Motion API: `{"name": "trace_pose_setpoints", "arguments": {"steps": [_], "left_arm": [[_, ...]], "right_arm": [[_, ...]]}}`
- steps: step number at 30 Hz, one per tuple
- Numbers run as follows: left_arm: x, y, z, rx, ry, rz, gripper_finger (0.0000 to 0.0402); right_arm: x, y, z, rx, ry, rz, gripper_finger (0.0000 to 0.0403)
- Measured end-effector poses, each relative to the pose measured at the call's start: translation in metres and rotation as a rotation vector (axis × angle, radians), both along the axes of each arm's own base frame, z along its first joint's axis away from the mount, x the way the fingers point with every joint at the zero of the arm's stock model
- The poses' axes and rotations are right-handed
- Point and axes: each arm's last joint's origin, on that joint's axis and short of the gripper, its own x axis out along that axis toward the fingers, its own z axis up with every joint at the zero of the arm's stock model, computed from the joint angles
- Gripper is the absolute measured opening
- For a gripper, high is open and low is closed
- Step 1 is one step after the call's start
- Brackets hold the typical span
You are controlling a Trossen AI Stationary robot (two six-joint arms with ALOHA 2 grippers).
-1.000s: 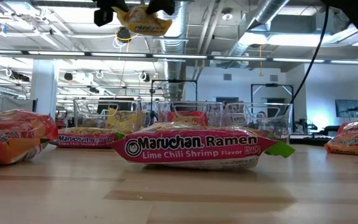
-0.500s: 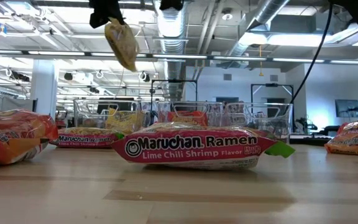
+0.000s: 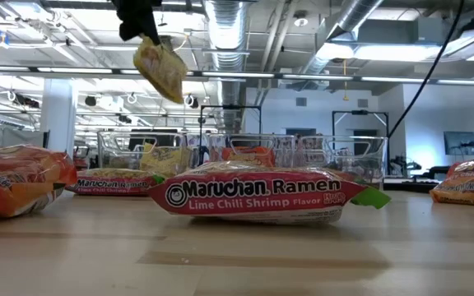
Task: Sort Maruchan noodles
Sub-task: Put the yellow noodle pack into the left transparent bin
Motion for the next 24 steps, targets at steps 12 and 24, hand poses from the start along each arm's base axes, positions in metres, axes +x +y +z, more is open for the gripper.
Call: {"name": "trace_pose_setpoints", "arguments": {"steps": [12, 24], "left_arm": [[0.014, 0.018, -0.056, 0.024, 0.072, -0.034, 0.0], [0.027, 0.044, -0.114, 0.028, 0.176, -0.033, 0.0]], "right_arm": [[-0.056, -0.003, 0.034, 0.054, -0.195, -0.077, 0.0166], [-0.065, -0.001, 0.03, 0.107, -0.176, -0.088, 0.0166]]}}
